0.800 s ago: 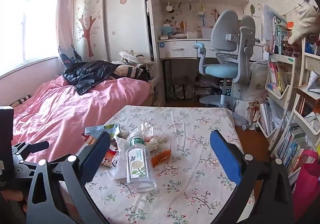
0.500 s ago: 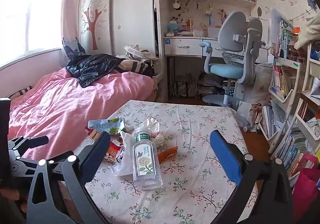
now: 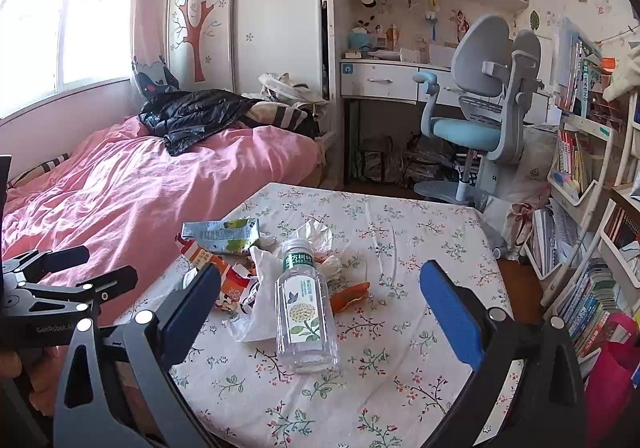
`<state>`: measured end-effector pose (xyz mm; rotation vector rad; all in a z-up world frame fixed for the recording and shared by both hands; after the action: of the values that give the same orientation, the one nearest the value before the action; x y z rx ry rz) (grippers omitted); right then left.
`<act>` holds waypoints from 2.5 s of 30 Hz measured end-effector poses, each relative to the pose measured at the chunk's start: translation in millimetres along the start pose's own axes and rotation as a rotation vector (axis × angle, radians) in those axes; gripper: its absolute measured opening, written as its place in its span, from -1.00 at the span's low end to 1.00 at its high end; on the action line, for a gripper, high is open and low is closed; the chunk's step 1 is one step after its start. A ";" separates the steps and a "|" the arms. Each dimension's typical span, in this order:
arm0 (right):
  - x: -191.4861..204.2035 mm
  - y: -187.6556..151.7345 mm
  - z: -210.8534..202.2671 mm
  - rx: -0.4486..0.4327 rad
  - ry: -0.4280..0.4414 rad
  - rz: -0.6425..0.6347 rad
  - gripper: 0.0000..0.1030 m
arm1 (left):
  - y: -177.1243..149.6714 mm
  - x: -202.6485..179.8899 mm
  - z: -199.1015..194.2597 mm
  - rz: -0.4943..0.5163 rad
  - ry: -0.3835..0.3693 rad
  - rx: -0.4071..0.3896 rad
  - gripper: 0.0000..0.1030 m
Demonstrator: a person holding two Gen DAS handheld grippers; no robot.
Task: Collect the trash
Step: 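Move right tool toward clear bottle while left tool moves toward green knitted pouch, then close right tool on clear bottle while left tool grasps green knitted pouch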
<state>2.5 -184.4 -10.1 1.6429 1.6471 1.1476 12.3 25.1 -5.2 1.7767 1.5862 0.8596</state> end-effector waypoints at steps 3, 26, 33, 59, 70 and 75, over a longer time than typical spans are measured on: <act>3.0 1.8 -0.3 0.012 -0.007 -0.014 0.86 | -2.1 1.0 1.5 0.002 -0.001 0.004 0.86; 8.3 -5.9 14.0 0.083 -0.021 -0.054 0.86 | -11.7 16.6 20.0 0.057 0.064 0.101 0.86; -1.0 -15.3 38.6 0.204 -0.021 -0.016 0.86 | -20.6 73.6 32.6 -0.062 0.071 0.173 0.85; -7.6 -40.5 135.3 0.522 0.066 0.008 0.07 | -1.0 9.0 169.3 0.218 -0.040 0.308 0.36; -52.5 -26.2 112.2 0.517 0.266 0.420 0.07 | -10.5 14.0 158.7 0.155 -0.138 0.373 -0.21; -49.6 -39.3 113.9 0.588 0.163 0.324 0.13 | -21.4 12.0 147.4 0.162 -0.143 0.400 -0.19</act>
<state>84.5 -206.8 -108.7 2.3012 2.0049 1.0184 117.0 37.1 -111.1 2.2161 1.6183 0.4919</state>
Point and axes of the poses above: each gripper's, at about its wrist camera, not at the fingertips, and z roughly the way its jaws point, x to its left, y to its top, the point moved 2 cm from there along z, roughly the way its jaws point, and after that the axes turned 11 degrees about z, right-handed, at the moved point
